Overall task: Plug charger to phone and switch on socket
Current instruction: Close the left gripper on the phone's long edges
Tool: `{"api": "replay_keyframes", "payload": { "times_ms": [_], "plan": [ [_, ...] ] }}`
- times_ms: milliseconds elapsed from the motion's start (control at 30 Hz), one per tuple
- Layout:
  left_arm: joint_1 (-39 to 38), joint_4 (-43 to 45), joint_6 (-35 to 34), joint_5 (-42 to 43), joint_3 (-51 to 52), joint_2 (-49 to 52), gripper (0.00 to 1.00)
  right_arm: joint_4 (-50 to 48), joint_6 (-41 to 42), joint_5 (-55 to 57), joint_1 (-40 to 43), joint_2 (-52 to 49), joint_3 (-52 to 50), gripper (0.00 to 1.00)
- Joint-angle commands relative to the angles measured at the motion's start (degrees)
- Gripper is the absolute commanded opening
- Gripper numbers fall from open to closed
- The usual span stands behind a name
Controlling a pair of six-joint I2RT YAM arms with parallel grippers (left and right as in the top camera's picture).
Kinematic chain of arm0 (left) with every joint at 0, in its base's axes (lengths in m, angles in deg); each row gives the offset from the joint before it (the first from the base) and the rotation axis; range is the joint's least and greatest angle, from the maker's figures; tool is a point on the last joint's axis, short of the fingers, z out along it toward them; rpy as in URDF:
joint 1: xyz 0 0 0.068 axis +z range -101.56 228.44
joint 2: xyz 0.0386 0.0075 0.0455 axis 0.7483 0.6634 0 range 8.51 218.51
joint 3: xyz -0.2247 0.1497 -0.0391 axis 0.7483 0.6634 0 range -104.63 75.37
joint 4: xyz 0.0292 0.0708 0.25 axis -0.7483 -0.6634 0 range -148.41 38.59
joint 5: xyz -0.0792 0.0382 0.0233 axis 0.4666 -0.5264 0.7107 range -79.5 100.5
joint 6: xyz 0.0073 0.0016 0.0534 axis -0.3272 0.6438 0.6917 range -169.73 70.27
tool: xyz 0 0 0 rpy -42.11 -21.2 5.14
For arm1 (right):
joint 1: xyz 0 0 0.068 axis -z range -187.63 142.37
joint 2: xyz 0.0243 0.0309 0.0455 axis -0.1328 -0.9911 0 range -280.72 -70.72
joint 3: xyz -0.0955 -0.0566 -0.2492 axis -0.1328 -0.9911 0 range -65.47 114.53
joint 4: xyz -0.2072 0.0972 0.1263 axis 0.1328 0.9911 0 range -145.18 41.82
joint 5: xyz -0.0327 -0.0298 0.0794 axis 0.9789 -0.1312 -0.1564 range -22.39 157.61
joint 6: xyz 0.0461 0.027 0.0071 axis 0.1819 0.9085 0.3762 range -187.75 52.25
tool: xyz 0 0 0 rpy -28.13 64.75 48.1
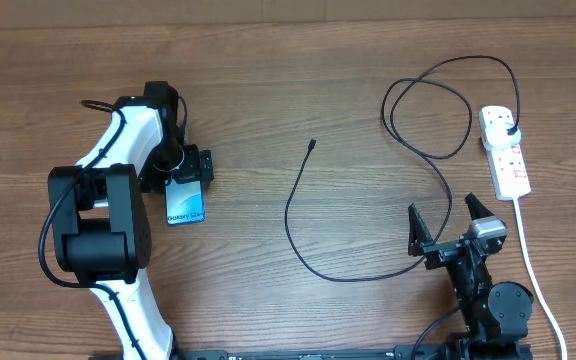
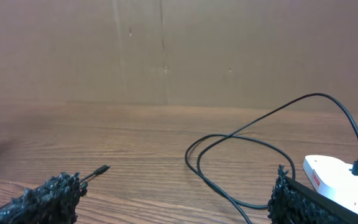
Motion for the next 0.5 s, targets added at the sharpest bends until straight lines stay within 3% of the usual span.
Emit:
{"api": "replay_keyframes", "payload": {
  "times_ms": [0,467],
  "plan": [
    [-0.3,0.8,1.2,0.1,0.7,2.9,1.0,-0.2,0.1,0.6,-0.5,0.5,-0.6,1.0],
    [-4.6,4.2,-2.9,5.2,1.5,3.1,0.94,-0.2,0.1,0.6,-0.5,0.5,-0.6,1.0]
  ]
}}
